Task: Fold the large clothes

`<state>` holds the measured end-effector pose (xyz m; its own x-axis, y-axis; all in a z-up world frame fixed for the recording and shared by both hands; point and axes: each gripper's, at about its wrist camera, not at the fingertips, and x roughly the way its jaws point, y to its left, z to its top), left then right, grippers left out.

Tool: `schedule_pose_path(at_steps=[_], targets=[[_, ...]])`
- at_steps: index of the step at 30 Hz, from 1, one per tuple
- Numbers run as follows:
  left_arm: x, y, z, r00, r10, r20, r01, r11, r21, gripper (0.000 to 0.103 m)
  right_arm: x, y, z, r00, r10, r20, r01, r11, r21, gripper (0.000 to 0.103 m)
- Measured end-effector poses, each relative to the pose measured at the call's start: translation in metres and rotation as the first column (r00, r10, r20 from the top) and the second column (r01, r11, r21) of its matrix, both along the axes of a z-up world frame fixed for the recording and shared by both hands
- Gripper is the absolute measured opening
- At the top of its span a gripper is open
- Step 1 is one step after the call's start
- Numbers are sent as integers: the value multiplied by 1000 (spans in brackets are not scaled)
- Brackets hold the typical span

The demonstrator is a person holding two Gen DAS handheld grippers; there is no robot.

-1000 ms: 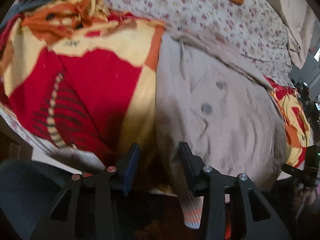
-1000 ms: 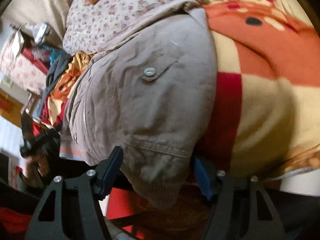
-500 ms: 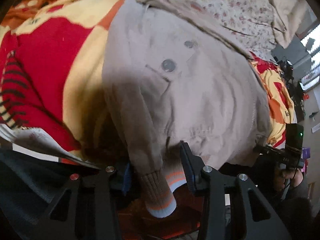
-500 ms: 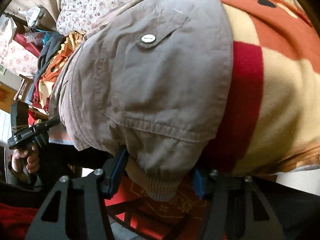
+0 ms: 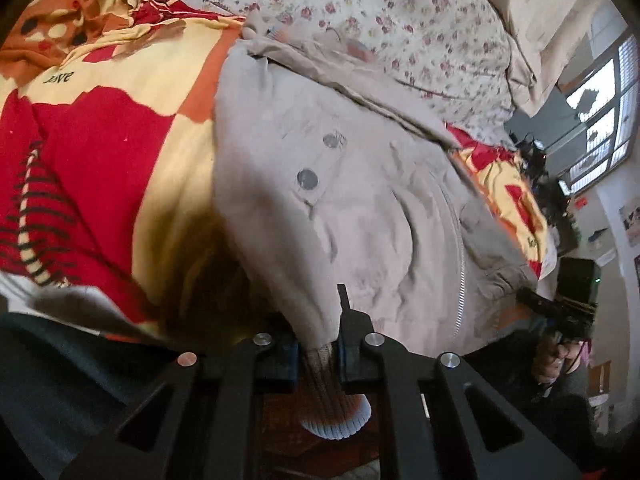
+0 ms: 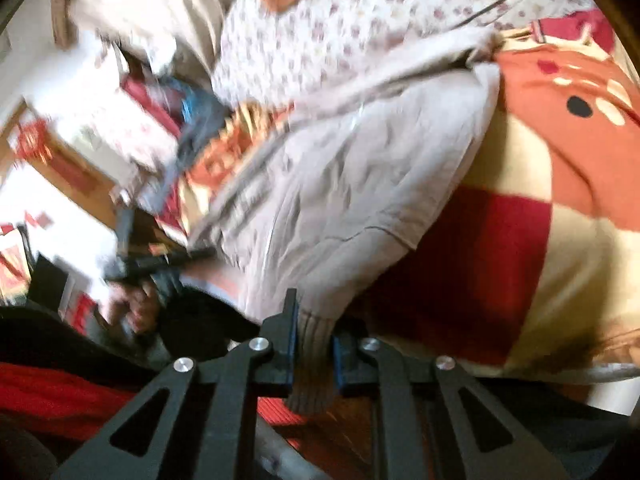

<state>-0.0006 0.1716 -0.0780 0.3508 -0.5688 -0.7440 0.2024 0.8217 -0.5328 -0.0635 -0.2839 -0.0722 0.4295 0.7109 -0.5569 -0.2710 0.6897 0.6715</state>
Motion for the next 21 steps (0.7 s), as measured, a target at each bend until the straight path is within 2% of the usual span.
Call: schedule_pose_path(at_steps=[2, 7, 10, 14, 17, 18, 19, 20, 21], targets=[[4, 0, -11, 999, 1, -33, -2, 1000, -25, 2, 4, -3, -9, 999, -30, -34, 30, 999, -14, 14], [8, -9, -28, 996, -6, -86, 8, 1000, 24, 4, 3, 3, -12, 999, -17, -44, 16, 999, -32, 25], [9, -11, -29, 995, -4, -96, 6, 1000, 21, 6, 4, 3, -17, 998, -24, -57, 21, 999, -44, 25], [10, -16, -38, 992, -3, -124, 12, 998, 70, 9, 7, 14, -32, 991, -15, -134, -3, 991, -134, 26], [13, -20, -45, 988, -4, -152, 20, 995, 100, 11, 10, 23, -36, 988, -10, -155, -17, 985, -170, 26], [12, -20, -44, 989, -6, -148, 21, 995, 102, 11, 11, 23, -37, 988, -7, -155, -20, 986, -167, 26], [11, -20, -41, 991, -10, -134, 24, 994, 102, 1, 10, 24, -35, 989, 3, -145, -26, 987, -156, 26], [10, -22, -36, 993, -23, -112, 34, 994, 101, 1, 10, 26, -29, 992, 17, -124, -35, 989, -143, 25], [5, -25, -26, 997, -45, -70, 52, 993, 104, 0, 4, 28, -15, 997, 57, -60, -64, 991, -115, 14]])
